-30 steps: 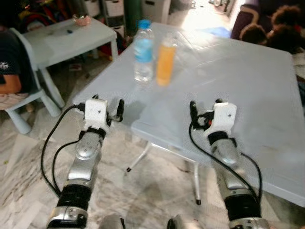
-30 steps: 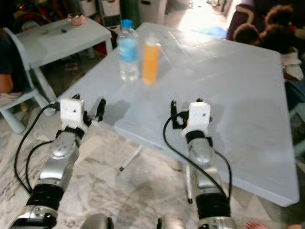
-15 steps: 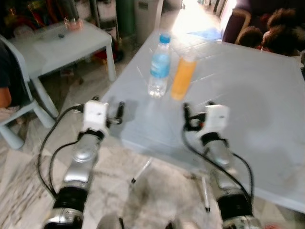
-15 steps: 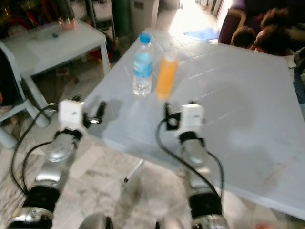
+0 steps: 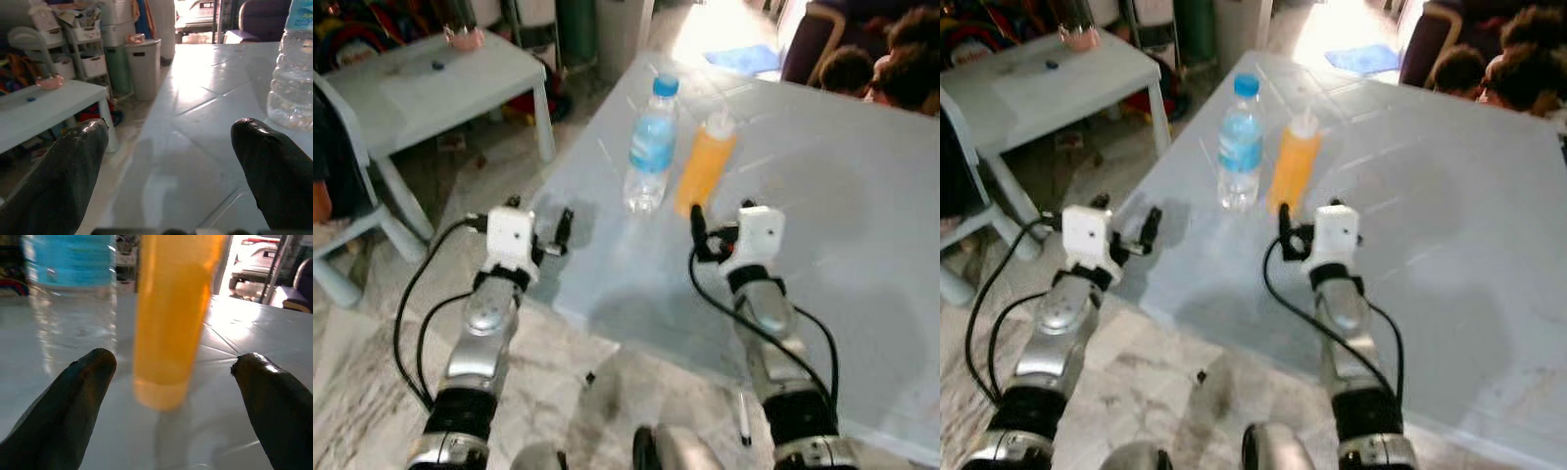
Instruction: Restocking fridge
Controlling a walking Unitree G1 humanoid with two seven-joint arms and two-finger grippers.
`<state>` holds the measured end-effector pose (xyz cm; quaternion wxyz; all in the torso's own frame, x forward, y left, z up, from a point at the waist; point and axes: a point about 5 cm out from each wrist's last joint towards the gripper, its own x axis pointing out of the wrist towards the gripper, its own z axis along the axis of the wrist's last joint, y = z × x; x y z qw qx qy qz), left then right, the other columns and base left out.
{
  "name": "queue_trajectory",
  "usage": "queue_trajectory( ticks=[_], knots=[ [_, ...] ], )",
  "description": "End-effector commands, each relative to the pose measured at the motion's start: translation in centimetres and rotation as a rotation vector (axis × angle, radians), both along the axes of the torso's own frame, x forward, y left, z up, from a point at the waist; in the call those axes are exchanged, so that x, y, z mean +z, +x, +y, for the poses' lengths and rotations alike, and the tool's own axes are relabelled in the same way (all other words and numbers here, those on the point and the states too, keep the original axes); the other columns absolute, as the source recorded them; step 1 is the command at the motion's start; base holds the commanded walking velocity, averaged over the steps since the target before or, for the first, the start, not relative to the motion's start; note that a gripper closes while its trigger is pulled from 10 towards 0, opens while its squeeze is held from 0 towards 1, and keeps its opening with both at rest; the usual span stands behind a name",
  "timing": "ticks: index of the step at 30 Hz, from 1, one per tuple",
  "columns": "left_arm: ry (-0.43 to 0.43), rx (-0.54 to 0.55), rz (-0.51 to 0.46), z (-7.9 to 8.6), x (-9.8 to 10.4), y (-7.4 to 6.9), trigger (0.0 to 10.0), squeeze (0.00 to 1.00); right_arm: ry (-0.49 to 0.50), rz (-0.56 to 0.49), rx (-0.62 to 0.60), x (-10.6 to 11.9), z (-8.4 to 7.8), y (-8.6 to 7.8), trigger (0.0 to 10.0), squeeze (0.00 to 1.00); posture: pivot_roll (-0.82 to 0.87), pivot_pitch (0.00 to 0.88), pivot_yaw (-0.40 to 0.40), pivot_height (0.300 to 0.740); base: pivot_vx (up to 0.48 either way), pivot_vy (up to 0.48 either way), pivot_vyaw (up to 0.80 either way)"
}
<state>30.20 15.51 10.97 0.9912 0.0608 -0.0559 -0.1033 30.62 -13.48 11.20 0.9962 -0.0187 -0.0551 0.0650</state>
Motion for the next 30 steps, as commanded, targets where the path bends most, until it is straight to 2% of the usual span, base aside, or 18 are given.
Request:
queue_trajectory(
  ticks=[1,6,16,24,30],
  knots=[
    [0.020,-0.021,-0.013,0.1,0.5,-0.4,10.0,0.00,-0.038,-0.055,-0.011,1.3,-0.7,0.5,10.0,0.00,-0.05,0.113,-0.023,0.740,0.000,0.000,0.00],
    [0.027,-0.009,-0.010,0.9,0.3,-1.1,10.0,0.00,-0.047,-0.081,-0.021,2.2,-1.1,1.4,10.0,0.00,-0.04,0.122,-0.024,0.740,0.000,0.000,0.00],
    [0.017,-0.015,0.001,0.1,0.3,-1.3,10.0,0.00,-0.081,-0.147,0.019,4.1,-0.3,3.3,10.0,0.00,-0.04,0.131,-0.022,0.740,0.000,0.000,0.00],
    [0.026,-0.007,0.011,0.6,0.2,-1.3,10.0,0.00,-0.105,-0.170,0.018,4.6,-0.4,4.0,10.0,0.00,-0.03,0.137,-0.018,0.740,0.000,0.000,0.00],
    [0.026,-0.007,0.017,0.4,0.2,-1.2,10.0,0.00,-0.107,-0.187,0.012,5.4,-0.8,4.9,10.0,0.00,-0.03,0.140,-0.014,0.740,0.000,0.000,0.00]
  ],
)
